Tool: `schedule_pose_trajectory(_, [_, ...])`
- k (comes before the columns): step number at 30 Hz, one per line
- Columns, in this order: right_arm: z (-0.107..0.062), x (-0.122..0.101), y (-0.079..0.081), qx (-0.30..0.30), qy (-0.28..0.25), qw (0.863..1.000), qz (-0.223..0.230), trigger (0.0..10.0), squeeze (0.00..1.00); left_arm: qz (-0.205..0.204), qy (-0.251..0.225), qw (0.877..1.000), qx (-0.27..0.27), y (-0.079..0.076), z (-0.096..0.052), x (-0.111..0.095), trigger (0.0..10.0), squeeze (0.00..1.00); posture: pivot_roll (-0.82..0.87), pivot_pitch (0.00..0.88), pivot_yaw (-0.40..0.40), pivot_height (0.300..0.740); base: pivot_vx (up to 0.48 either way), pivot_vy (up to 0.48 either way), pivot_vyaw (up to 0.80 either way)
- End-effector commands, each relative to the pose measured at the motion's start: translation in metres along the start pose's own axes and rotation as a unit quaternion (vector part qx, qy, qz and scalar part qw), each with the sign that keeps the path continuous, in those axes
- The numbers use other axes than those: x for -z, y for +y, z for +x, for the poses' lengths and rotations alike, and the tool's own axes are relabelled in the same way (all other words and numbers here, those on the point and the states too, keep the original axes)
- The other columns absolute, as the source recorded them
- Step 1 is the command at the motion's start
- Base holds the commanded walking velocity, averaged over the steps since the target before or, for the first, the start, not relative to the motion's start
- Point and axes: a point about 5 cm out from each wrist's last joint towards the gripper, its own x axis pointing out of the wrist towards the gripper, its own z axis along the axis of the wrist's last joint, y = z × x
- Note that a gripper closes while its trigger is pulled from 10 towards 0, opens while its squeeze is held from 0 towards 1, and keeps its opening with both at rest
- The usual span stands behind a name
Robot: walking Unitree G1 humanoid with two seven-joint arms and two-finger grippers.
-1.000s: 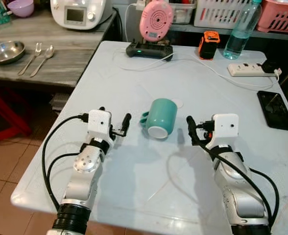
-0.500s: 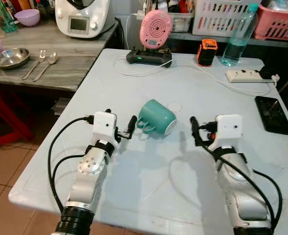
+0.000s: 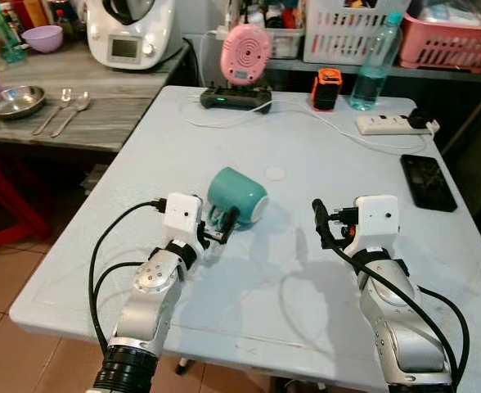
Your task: Setting the table
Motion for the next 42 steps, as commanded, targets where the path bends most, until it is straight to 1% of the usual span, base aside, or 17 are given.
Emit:
schedule_pose_trajectory(1, [0.0,-0.002,-0.001,0.004,-0.001,1.0,0.003,10.0,0.0,0.007,-0.007,1.0,0.004,0.001,0.001,-0.008,10.0,0.0,-0.08,0.109,0.024,0.74,0.0,0.0,0.0])
schedule_pose_trajectory(3, [0.001,-0.003,0.001,-0.001,-0.001,1.0,0.006,10.0,0.0,0.008,-0.001,1.0,0.005,0.001,0.0,-0.006,10.0,0.0,-0.08,0.109,0.024,0.74,0.0,0.0,0.0])
schedule_pose_trajectory(5, [0.002,-0.003,0.003,-0.011,-0.001,1.0,0.004,10.0,0.0,0.001,0.019,1.0,0.008,0.002,-0.002,-0.002,10.0,0.0,-0.07,0.107,0.024,0.74,0.0,0.0,0.0])
schedule_pose_trajectory(6, [0.002,-0.003,0.003,-0.011,-0.001,1.0,0.004,10.0,0.0,0.001,0.019,1.0,0.008,0.002,-0.002,-0.002,10.0,0.0,-0.07,0.107,0.024,0.74,0.0,0.0,0.0])
schedule_pose_trajectory(7, [0.003,-0.002,0.005,-0.016,0.002,1.0,0.004,10.0,0.0,-0.014,0.033,0.999,0.014,0.0,-0.002,0.001,10.0,0.0,-0.07,0.104,0.025,0.74,0.0,0.0,0.0])
schedule_pose_trajectory(10, [0.003,0.0,0.007,-0.022,0.006,1.0,0.004,10.0,0.0,-0.03,0.05,0.998,0.018,-0.001,-0.002,0.004,10.0,0.0,-0.07,0.103,0.026,0.74,0.0,0.0,0.0])
schedule_pose_trajectory(16, [0.001,0.002,0.012,-0.031,0.009,0.999,0.004,10.0,0.0,-0.091,0.07,0.993,-0.009,0.005,-0.001,0.005,10.0,0.0,-0.07,0.103,0.028,0.74,0.0,0.0,0.0])
schedule_pose_trajectory(18, [0.001,0.002,0.013,-0.032,0.01,0.999,0.003,10.0,0.0,-0.09,0.066,0.994,-0.003,0.005,-0.001,0.003,10.0,0.0,-0.07,0.105,0.031,0.74,0.0,0.0,0.0])
schedule_pose_trajectory(19, [0.001,0.002,0.014,-0.033,0.01,0.999,0.003,10.0,0.0,-0.079,0.059,0.995,0.002,0.005,0.0,0.001,10.0,0.0,-0.07,0.105,0.031,0.74,0.0,0.0,0.0])
schedule_pose_trajectory(22, [0.001,0.002,0.013,-0.032,0.009,0.999,0.002,10.0,0.0,-0.069,0.041,0.997,0.018,0.004,0.0,-0.006,10.0,0.0,-0.07,0.105,0.031,0.74,0.0,0.0,0.0])
schedule_pose_trajectory(23, [0.002,0.002,0.013,-0.032,0.009,0.999,0.002,10.0,0.0,-0.067,0.042,0.997,0.021,0.003,0.001,-0.007,10.0,0.0,-0.07,0.108,0.029,0.74,0.0,0.0,0.0])
schedule_pose_trajectory(26, [0.002,0.002,0.012,-0.033,0.009,0.999,0.002,10.0,0.0,-0.078,0.055,0.995,0.031,0.0,0.001,-0.007,10.0,0.0,-0.07,0.108,0.029,0.74,0.0,0.0,0.0])
schedule_pose_trajectory(29, [0.002,0.002,0.013,-0.034,0.009,0.999,0.001,10.0,0.0,-0.1,0.068,0.992,0.048,-0.006,0.001,-0.004,10.0,0.0,-0.07,0.108,0.029,0.74,0.0,0.0,0.0])
schedule_pose_trajectory(32, [0.003,0.002,0.012,-0.036,0.01,0.999,0.0,10.0,0.0,-0.107,0.051,0.991,0.058,-0.01,0.001,-0.008,10.0,0.0,-0.07,0.107,0.025,0.74,0.0,0.0,0.0])
schedule_pose_trajectory(35, [0.004,0.002,0.011,-0.036,0.01,0.999,-0.002,10.0,0.0,-0.107,0.037,0.992,0.05,-0.009,0.002,-0.014,10.0,0.0,-0.07,0.103,0.021,0.74,0.0,0.0,0.0])
schedule_pose_trajectory(39, [0.006,0.0,0.011,-0.037,0.008,0.999,-0.003,10.0,0.0,-0.101,0.036,0.994,0.035,-0.004,0.002,-0.015,10.0,0.0,-0.07,0.103,0.021,0.74,0.0,0.0,0.0])
schedule_pose_trajectory(42, [0.006,0.0,0.011,-0.037,0.008,0.999,-0.002,10.0,0.0,-0.1,0.04,0.994,0.035,-0.003,0.001,-0.014,10.0,0.0,-0.07,0.1,0.021,0.74,0.0,0.0,0.0])
